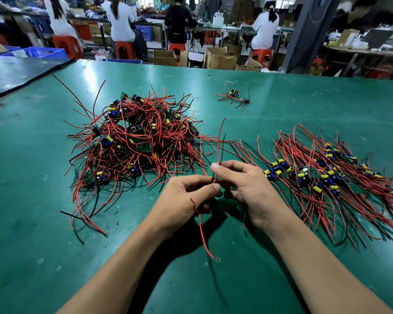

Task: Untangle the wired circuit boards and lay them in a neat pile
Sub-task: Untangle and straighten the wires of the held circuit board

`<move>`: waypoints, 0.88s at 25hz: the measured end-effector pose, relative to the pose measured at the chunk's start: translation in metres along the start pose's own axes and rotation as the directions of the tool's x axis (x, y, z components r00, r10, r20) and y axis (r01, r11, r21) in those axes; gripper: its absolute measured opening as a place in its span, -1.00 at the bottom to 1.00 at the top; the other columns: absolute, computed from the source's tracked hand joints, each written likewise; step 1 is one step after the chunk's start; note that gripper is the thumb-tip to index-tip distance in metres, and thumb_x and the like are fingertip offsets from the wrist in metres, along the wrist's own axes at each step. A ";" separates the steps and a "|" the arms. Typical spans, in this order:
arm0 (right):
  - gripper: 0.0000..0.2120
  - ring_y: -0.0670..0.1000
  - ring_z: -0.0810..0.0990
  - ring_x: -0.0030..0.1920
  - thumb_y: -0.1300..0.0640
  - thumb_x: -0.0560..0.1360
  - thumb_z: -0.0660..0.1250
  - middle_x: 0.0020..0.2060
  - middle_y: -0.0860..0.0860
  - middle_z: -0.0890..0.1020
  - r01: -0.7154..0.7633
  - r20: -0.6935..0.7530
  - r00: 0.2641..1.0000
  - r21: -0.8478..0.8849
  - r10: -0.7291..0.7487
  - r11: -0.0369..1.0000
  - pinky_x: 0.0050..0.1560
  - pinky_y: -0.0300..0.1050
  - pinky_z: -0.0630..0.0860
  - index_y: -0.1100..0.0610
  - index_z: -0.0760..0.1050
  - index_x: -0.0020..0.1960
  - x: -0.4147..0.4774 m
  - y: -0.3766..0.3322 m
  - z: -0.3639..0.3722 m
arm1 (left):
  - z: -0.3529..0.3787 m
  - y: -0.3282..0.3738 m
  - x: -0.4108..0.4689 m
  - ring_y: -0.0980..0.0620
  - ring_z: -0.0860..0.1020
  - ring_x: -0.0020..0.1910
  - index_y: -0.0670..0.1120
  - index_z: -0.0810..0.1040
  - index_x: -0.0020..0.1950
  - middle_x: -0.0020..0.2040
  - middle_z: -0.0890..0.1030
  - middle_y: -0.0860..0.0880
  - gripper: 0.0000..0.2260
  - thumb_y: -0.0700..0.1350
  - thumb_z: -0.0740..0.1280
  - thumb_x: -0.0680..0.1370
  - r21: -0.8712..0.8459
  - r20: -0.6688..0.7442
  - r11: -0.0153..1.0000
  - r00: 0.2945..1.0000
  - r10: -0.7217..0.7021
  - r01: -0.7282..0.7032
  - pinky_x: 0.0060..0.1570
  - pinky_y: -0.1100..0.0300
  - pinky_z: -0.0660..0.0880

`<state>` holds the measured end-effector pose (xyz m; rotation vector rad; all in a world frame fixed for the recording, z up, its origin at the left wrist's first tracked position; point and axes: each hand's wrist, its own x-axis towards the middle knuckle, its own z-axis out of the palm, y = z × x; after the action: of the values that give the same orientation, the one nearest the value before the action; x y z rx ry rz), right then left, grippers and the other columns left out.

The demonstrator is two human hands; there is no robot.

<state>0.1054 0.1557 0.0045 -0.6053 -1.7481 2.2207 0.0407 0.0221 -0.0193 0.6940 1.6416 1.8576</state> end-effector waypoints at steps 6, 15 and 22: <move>-0.74 -0.07 0.51 -0.46 0.00 0.19 0.58 -0.40 0.02 0.48 -0.045 -0.012 0.999 0.144 0.047 0.989 -0.41 -0.25 0.50 0.03 0.54 -0.25 0.002 -0.002 -0.001 | -0.003 0.002 0.001 -0.01 0.64 -0.24 -0.19 0.67 0.02 -0.07 0.70 -0.22 -0.81 -0.17 0.41 0.45 -0.116 0.014 0.993 0.999 -0.036 0.037 -0.25 0.25 0.50; -0.69 -0.08 0.51 -0.36 0.01 0.21 0.58 -0.28 -0.01 0.66 0.013 0.174 0.984 0.105 -0.031 0.994 -0.35 -0.26 0.41 0.03 0.54 -0.14 0.004 -0.002 -0.010 | -0.004 0.005 0.005 -0.08 0.62 -0.39 -0.19 0.69 -0.10 -0.24 0.66 -0.20 -0.89 -0.22 0.36 0.51 -0.259 -0.064 0.964 0.995 -0.081 0.062 -0.31 0.20 0.59; -0.73 -0.13 0.53 -0.40 0.02 0.31 0.50 -0.23 0.00 0.70 -0.033 0.099 0.995 0.111 0.022 0.993 -0.45 -0.30 0.40 0.08 0.52 -0.08 0.002 -0.004 -0.008 | -0.004 0.006 0.004 -0.02 0.58 -0.43 -0.07 0.71 -0.16 -0.22 0.66 -0.13 -0.81 -0.09 0.33 0.57 -0.270 -0.091 0.963 0.995 -0.047 0.020 -0.40 0.19 0.54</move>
<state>0.1073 0.1649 0.0064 -0.5075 -1.6538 2.3863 0.0350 0.0218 -0.0132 0.4638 1.4102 2.0667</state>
